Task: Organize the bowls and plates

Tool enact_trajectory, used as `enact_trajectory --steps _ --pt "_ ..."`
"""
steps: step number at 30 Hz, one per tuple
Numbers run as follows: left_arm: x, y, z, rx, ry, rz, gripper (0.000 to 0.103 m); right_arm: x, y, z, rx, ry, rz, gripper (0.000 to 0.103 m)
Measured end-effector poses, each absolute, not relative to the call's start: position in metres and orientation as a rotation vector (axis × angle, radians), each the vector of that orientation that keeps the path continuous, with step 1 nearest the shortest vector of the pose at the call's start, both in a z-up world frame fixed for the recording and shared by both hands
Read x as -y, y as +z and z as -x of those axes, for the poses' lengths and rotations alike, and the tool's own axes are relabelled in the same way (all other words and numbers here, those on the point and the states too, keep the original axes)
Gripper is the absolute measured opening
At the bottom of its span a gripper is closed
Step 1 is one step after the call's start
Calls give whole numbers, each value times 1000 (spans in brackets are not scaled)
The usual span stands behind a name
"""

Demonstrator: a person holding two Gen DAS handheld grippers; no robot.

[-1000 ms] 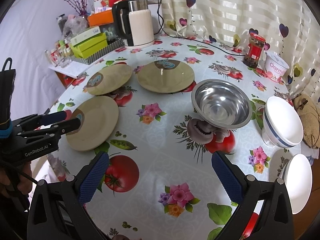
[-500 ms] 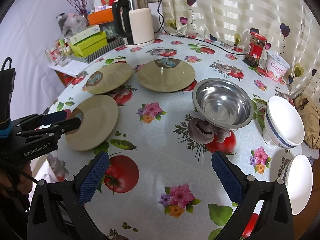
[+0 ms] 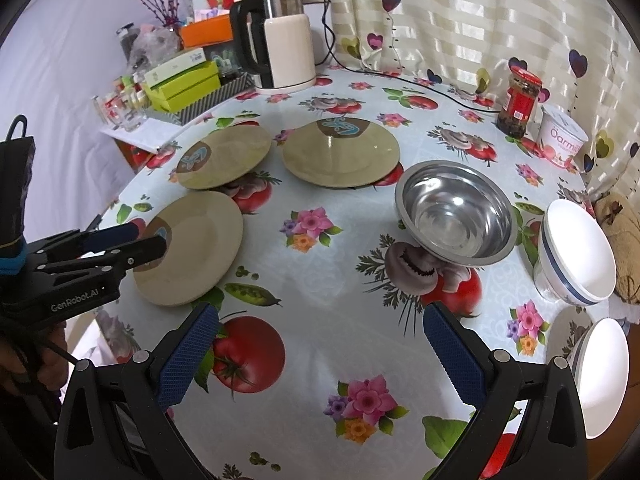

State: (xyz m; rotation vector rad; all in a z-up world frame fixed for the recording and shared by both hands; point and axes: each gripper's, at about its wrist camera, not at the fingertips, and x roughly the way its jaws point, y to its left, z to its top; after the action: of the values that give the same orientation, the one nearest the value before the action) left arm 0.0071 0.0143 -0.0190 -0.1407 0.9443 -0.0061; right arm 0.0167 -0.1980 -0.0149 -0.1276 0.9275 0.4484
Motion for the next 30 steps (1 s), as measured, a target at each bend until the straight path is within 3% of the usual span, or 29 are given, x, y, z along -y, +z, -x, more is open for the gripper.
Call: enact_trajectory --steps 30 --pt "-71 -24 -28 -920 92 234 52 142 -7 -54 -929 550 198 103"
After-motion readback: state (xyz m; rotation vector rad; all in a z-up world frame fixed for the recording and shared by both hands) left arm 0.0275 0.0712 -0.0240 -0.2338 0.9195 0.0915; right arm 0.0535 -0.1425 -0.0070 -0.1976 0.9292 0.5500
